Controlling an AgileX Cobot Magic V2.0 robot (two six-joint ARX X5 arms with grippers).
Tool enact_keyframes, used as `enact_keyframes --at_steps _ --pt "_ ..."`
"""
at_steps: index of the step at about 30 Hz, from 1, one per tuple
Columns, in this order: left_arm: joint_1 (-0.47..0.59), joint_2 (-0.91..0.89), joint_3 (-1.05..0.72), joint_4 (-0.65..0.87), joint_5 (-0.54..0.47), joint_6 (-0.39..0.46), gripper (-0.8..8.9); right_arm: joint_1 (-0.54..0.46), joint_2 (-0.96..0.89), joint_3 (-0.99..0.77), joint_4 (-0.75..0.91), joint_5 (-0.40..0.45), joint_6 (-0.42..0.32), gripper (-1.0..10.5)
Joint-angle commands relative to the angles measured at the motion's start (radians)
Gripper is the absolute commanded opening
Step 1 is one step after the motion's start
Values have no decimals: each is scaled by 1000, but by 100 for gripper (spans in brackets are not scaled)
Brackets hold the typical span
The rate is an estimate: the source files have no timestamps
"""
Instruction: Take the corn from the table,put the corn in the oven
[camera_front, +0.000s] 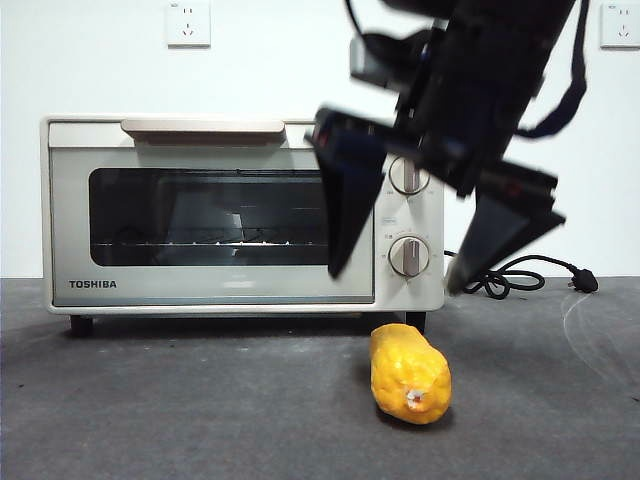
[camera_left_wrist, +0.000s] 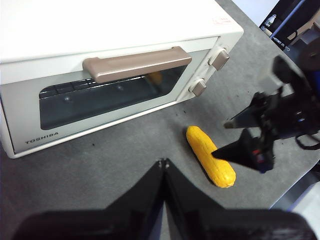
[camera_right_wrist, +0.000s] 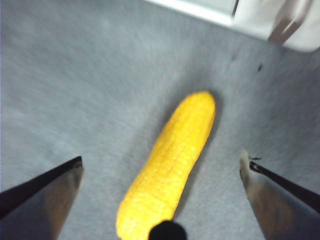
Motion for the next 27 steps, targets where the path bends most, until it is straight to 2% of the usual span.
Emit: enact_keyframes --at_steps 1,8,13,23,27 --pt "3 0 -1 2 2 18 -5 3 45 4 6 4 12 595" --pt "3 5 -1 1 2 17 -5 3 130 4 5 1 17 591" --pt "3 7 -1 -10 2 18 -5 3 145 4 3 -7 19 366" --pt "3 10 -1 -18 1 21 -5 4 144 5 3 -116 7 -15" --pt "3 13 -1 -8 2 21 -5 14 141 26 -13 -174 4 -12"
